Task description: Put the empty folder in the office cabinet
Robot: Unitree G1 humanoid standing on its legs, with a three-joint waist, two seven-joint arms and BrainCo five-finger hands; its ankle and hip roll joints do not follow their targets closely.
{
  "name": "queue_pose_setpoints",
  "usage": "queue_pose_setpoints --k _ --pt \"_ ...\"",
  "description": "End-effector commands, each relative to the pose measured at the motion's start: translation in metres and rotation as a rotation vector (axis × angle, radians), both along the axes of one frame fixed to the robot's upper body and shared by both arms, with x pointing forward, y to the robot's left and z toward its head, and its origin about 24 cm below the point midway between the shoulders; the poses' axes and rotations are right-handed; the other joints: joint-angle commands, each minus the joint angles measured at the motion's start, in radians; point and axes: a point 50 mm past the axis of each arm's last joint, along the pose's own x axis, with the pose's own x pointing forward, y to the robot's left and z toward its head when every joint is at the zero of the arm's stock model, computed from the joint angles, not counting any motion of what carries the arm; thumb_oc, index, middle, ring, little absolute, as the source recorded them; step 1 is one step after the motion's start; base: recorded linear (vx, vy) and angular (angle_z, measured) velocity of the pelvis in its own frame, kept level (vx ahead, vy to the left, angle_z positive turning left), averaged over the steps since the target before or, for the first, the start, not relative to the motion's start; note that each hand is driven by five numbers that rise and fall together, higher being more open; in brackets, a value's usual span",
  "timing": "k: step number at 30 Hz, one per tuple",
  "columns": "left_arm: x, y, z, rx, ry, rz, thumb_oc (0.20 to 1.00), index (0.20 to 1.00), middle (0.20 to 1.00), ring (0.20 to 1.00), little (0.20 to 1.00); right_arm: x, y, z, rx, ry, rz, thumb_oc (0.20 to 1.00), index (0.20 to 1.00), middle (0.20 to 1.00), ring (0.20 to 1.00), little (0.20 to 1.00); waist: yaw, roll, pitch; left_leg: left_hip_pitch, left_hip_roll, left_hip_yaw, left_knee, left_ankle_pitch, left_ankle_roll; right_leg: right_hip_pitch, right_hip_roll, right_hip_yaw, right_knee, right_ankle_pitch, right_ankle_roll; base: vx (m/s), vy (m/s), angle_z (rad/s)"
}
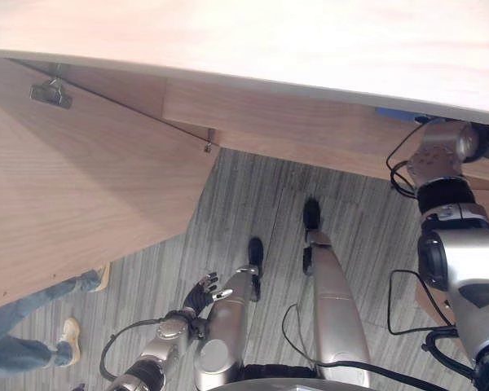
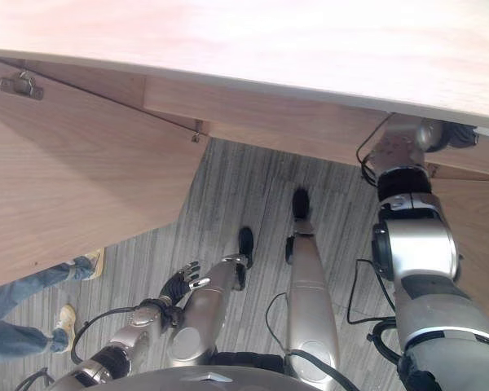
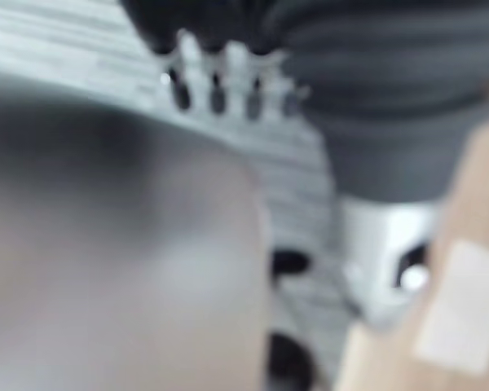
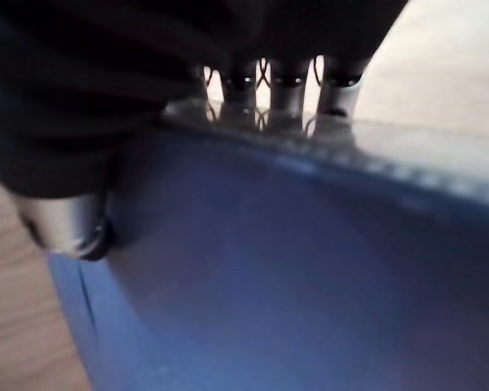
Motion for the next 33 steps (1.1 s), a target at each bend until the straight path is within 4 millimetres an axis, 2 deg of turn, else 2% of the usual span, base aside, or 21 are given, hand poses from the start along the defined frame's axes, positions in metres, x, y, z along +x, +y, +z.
queue_pose_setpoints --k 1,2,3,7,8,10,15,18,24,25,27,30,33 --pt "-0.061 0.0 -0.028 0.015 0.179 0.008 1.0 1.0 1.0 1.0 1.0 -0.016 -0.026 0.033 -0.141 -0.146 -0.107 0.2 0.2 0.2 0.2 0.2 0.012 0.062 -0.03 0.085 0.007 0.0 0.01 -0.041 0.069 -0.063 0.015 0.018 0.144 -0.131 0.054 0.0 0.0 0.0" --pt "-0.061 0.0 -0.027 0.012 0.175 0.01 1.0 1.0 1.0 1.0 1.0 -0.016 -0.025 0.035 -0.154 -0.149 -0.102 0.2 0.2 0.2 0.2 0.2 0.009 0.057 -0.03 0.066 0.005 0.01 0.011 -0.021 0.067 -0.074 0.01 0.014 0.131 -0.105 0.047 0.06 0.035 -0.07" --pt "-0.064 0.0 -0.028 -0.001 0.175 0.02 1.0 1.0 1.0 1.0 1.0 -0.012 -0.019 0.037 -0.189 -0.134 -0.064 0.2 0.2 0.2 0.2 0.2 0.01 0.068 -0.03 0.075 0.007 0.008 0.02 -0.029 0.067 -0.059 0.018 0.018 0.138 -0.135 0.05 -0.02 0.015 -0.07" --pt "-0.067 0.0 -0.028 -0.014 0.174 0.025 1.0 1.0 1.0 1.0 1.0 -0.005 -0.012 0.035 -0.225 -0.124 0.018 0.2 0.2 0.2 0.2 0.2 0.012 0.069 -0.03 0.061 0.006 0.021 0.028 -0.024 0.065 -0.054 0.012 0.016 0.119 -0.128 0.052 -0.02 0.026 -0.09" --pt "-0.066 -0.001 -0.027 -0.022 0.166 0.029 1.0 1.0 1.0 1.0 1.0 0.001 -0.007 0.031 -0.241 -0.105 0.104 1.0 1.0 1.0 1.0 1.0 0.011 0.064 -0.03 0.036 0.004 0.036 0.031 -0.005 0.064 -0.06 0.003 0.012 0.096 -0.097 0.045 -0.03 0.019 -0.11" --pt "-0.07 0.0 -0.029 -0.018 0.174 0.03 1.0 1.0 1.0 1.0 1.0 0.005 -0.004 0.028 -0.285 -0.074 0.142 1.0 1.0 1.0 1.0 1.0 0.017 0.069 -0.03 0.051 0.009 0.03 0.039 -0.027 0.064 -0.044 0.008 0.014 0.11 -0.128 0.051 0.02 0.019 -0.1" --pt "-0.07 0.005 -0.029 -0.003 0.168 0.036 1.0 1.0 1.0 1.0 1.0 0.012 0.002 0.023 -0.338 -0.006 0.235 1.0 1.0 1.0 1.0 1.0 0.015 0.06 -0.03 0.045 0.011 0.034 0.05 -0.031 0.061 -0.031 0.011 0.019 0.101 -0.128 0.05 -0.03 -0.046 0.01" --pt "-0.071 0.007 -0.029 0.007 0.166 0.032 1.0 1.0 1.0 1.0 1.0 0.017 0.007 0.018 -0.447 0.077 0.306 1.0 1.0 1.0 1.0 1.0 0.017 0.057 -0.03 0.04 0.011 0.039 0.053 -0.029 0.059 -0.023 0.008 0.018 0.086 -0.123 0.052 -0.03 -0.018 0.01" --pt "-0.073 0.012 -0.029 0.016 0.169 0.036 1.0 1.0 1.0 1.0 1.0 0.022 0.011 0.008 -0.553 0.173 0.404 1.0 1.0 1.0 1.0 1.0 0.018 0.05 -0.03 0.032 0.01 0.048 0.065 -0.043 0.06 -0.017 0.0 0.017 0.071 -0.113 0.059 0.0 -0.003 -0.01" --pt "-0.073 0.014 -0.028 0.024 0.167 0.034 1.0 1.0 1.0 1.0 1.0 0.025 0.014 0.007 -0.708 0.225 0.472 1.0 1.0 1.0 1.0 1.0 0.016 0.046 -0.03 0.027 0.009 0.05 0.075 -0.049 0.061 -0.016 0.001 0.019 0.071 -0.113 0.059 -0.03 -0.019 0.0" --pt "-0.071 0.016 -0.028 0.029 0.165 0.036 1.0 1.0 1.0 1.0 1.0 0.026 0.017 0.0 -0.669 0.243 0.5 1.0 1.0 1.0 1.0 1.0 0.011 0.044 -0.03 0.023 0.008 0.055 0.082 -0.053 0.062 -0.018 0.003 0.026 0.074 -0.114 0.059 -0.04 -0.02 0.0" --pt "-0.07 0.019 -0.028 0.04 0.166 0.037 1.0 1.0 1.0 1.0 1.0 0.025 0.011 -0.01 -0.709 0.32 0.511 1.0 1.0 1.0 1.0 1.0 0.006 0.041 -0.03 0.015 0.006 0.058 0.095 -0.064 0.064 -0.016 0.004 0.031 0.081 -0.119 0.059 0.0 0.0 0.0" --pt "-0.071 0.021 -0.029 0.048 0.172 0.041 1.0 1.0 1.0 1.0 1.0 0.022 0.0 -0.014 -0.764 0.399 0.451 1.0 1.0 1.0 1.0 1.0 0.002 0.041 -0.03 0.016 0.002 0.06 0.098 -0.07 0.064 -0.007 0.003 0.033 0.073 -0.119 0.062 0.0 0.0 0.0"
